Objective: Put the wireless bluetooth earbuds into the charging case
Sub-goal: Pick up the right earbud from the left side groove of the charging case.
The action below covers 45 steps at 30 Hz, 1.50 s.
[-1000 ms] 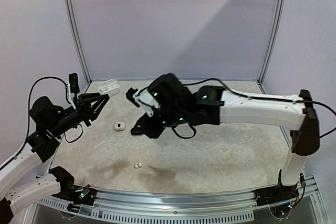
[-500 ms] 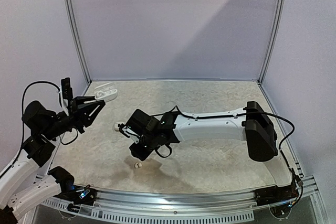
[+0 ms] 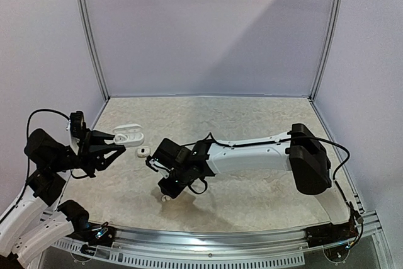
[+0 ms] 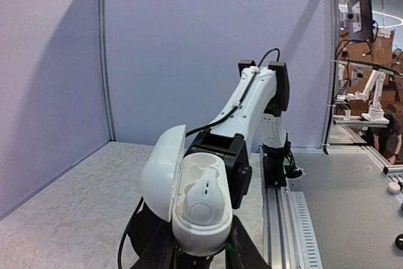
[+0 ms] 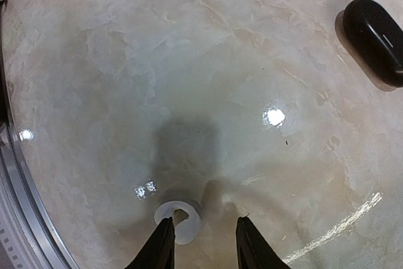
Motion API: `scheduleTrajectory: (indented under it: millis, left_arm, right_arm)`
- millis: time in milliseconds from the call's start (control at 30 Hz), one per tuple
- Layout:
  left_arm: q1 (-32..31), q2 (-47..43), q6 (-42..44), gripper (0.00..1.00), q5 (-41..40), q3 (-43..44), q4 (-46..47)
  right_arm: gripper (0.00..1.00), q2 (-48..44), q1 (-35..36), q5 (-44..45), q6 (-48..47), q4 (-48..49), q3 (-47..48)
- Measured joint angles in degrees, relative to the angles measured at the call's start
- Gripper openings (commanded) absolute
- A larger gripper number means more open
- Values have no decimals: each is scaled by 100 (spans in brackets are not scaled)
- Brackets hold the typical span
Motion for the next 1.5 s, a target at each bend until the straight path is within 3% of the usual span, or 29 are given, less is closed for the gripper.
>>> scheduleTrajectory:
  millis: [367, 567, 767, 1167, 1500]
  left_arm:
    - [0, 87, 632, 0, 1110, -20, -59]
    - [-2, 186, 1928, 0, 1639, 103, -1067]
    - [-7, 192, 2415, 0, 1849, 140, -1484]
    - [-7, 114, 2369, 0, 1832, 140, -1606]
    - [-7, 179, 1589, 0, 949, 136, -1178]
  right_arm:
    - [33, 72, 0, 2, 44, -24, 13]
    - [33, 72, 0, 9, 44, -37, 13]
    - [34, 74, 0, 24, 61, -46, 13]
    - [33, 74, 0, 33, 63, -127, 13]
    - [27, 74, -2, -116, 122, -122, -13]
